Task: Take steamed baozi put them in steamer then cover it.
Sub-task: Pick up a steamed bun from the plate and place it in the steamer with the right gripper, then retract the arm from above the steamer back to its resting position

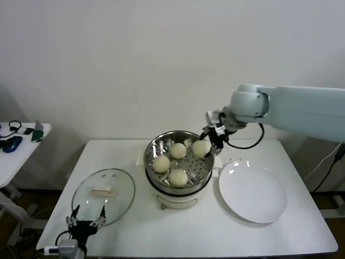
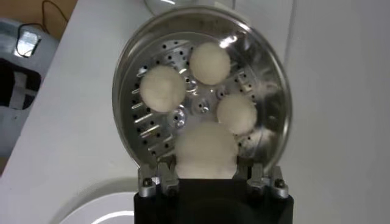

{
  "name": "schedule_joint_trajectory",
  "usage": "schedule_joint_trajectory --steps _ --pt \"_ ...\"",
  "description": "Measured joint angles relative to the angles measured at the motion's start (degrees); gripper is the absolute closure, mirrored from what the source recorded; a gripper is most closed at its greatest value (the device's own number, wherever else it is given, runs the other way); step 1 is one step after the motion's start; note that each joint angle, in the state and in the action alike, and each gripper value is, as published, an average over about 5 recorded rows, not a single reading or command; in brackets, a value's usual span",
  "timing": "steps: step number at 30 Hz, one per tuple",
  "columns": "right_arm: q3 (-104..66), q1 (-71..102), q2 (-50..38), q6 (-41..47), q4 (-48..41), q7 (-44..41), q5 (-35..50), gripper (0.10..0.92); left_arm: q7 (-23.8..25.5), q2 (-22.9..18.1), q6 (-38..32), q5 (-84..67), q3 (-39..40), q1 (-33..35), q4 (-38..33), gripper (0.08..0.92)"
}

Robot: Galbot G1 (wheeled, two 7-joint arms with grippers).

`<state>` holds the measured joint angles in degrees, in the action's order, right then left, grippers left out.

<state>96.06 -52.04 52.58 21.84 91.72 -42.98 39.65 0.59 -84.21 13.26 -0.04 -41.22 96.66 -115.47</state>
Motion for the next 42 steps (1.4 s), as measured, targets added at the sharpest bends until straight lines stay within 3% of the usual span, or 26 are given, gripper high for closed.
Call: schedule_joint_trajectory --steps 18,25,36,42 --pt "-3.43 12.58 5.54 0.33 -9.02 1.54 -7.19 0.342 -0.03 -0.50 0.13 -0.35 -0.68 -0.51 0.62 0.177" --pt "-4.35 13.72 7.09 -0.50 -11.92 0.78 -7.10 0.238 0.05 -0.25 0.51 -0.73 -0.82 -0.92 0.72 0.177" --pt "-8.45 9.89 4.49 -1.74 -12.93 -1.44 1.71 0.202 0.47 0.56 1.44 -1.51 -0.79 -0.77 0.01 0.177" --pt "-15.89 11.22 -0.98 -1.34 -11.92 3.18 7.62 0.203 0.61 0.81 1.45 -2.31 -0.45 -0.78 -0.38 0.177"
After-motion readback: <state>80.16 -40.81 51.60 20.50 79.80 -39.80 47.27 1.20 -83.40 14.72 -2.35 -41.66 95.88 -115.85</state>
